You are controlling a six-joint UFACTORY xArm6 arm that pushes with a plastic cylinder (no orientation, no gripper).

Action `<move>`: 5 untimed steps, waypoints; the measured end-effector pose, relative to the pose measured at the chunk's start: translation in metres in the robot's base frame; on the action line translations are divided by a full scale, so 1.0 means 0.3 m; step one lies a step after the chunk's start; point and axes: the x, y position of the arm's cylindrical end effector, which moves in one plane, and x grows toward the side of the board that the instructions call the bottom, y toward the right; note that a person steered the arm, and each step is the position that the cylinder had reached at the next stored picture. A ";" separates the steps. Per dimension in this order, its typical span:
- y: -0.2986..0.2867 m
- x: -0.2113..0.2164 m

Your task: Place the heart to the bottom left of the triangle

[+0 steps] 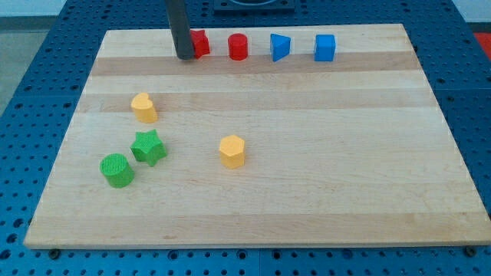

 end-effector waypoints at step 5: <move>0.152 0.458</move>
